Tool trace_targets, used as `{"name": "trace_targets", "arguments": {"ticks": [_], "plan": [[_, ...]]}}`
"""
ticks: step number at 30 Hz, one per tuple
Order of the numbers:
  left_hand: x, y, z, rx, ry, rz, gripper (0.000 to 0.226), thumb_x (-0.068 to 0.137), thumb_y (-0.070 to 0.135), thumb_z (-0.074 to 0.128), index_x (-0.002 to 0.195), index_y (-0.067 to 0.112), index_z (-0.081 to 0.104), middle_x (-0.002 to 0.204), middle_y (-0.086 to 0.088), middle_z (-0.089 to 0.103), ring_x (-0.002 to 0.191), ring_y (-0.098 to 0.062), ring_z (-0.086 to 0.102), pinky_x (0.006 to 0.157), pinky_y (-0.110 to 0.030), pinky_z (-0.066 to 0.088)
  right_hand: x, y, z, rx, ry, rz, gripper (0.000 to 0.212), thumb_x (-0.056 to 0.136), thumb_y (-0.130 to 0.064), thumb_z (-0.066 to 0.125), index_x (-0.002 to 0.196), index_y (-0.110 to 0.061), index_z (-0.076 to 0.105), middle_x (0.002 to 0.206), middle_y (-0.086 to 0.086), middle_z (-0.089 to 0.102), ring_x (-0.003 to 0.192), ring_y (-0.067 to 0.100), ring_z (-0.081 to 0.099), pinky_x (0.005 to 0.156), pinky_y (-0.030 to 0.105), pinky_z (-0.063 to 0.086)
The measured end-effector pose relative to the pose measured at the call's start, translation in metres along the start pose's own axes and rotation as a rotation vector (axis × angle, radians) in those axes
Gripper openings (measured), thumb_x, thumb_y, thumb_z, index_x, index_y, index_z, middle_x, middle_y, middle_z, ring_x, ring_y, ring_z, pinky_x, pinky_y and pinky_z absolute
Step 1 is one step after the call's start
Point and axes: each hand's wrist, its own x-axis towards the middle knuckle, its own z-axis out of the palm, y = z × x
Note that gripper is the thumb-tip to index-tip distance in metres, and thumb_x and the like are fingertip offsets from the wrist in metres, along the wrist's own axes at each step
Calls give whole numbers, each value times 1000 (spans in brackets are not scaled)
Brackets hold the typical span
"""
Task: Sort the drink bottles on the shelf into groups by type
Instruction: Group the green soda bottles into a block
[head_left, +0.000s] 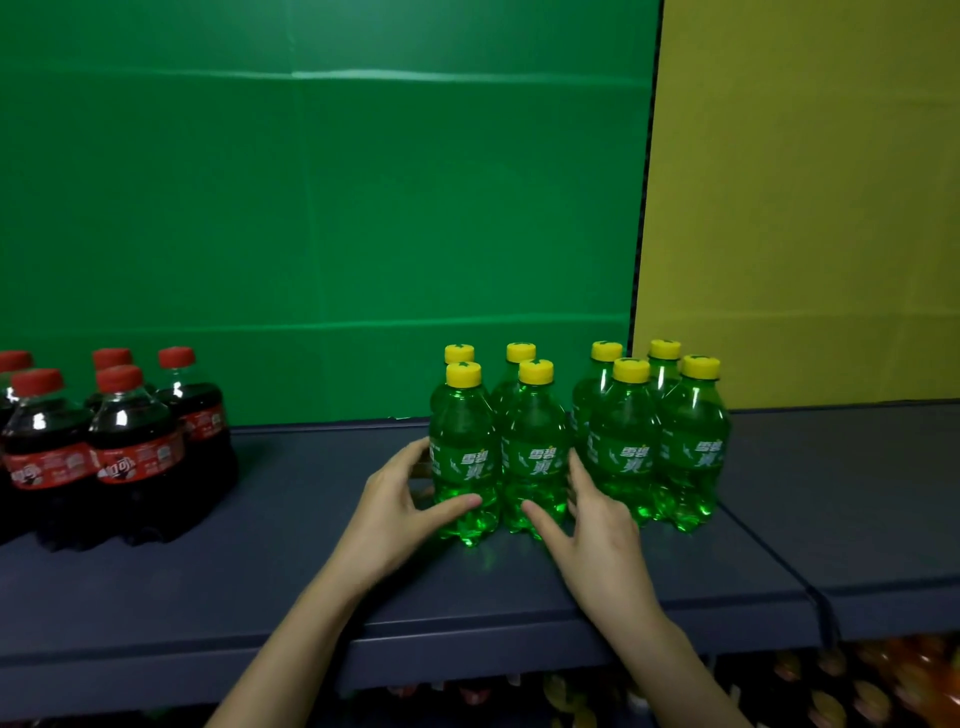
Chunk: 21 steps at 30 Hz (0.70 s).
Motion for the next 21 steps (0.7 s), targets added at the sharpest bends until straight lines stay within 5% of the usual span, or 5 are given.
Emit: {"name": "trace_targets", "arguments": {"ticks": [3, 7, 10, 15, 21], "plan": [[-3, 2, 1, 70, 53, -36, 68, 64, 34, 79, 123, 28, 45, 113, 13, 51, 102, -2, 54, 85, -11, 43, -7, 5, -16, 62, 5, -36, 69, 83, -35, 64, 142, -16, 34, 117, 10, 65, 103, 18, 64, 94, 36, 50], [0, 5, 0, 63, 27, -149, 105, 50, 51, 77, 139, 21, 29, 137, 6, 39, 119, -6, 42, 100, -23, 34, -11, 25, -59, 171, 232, -160, 34, 71, -19, 77, 99, -28, 59, 98, -8, 67, 85, 6, 61, 70, 14, 49], [9, 7, -3, -28, -55, -208, 117, 48, 45, 80, 145, 22, 18, 146, 2, 33, 125, -7, 35, 105, -26, 29, 1, 50, -94, 205, 337, -83, 53, 65, -21, 80, 108, -23, 49, 108, -2, 55, 94, 13, 53, 78, 10, 38], [18, 9, 5, -162, -91, -230, 119, 45, 36, 84, 144, 25, 19, 136, 4, 45, 115, -7, 48, 99, -23, 34, 41, 84, -103, 507, -150, 191, 121, 44, -54, 82, 143, -36, 14, 153, -6, 20, 137, 14, 27, 112, 35, 24], [16, 11, 19, -198, -49, -225, 120, 47, 27, 87, 144, 26, 16, 117, 24, 47, 112, -1, 49, 104, -25, 33, 60, 90, -86, 653, -263, 160, 130, 25, -55, 84, 138, -32, 26, 128, -7, 49, 102, -5, 50, 87, 20, 40]]}}
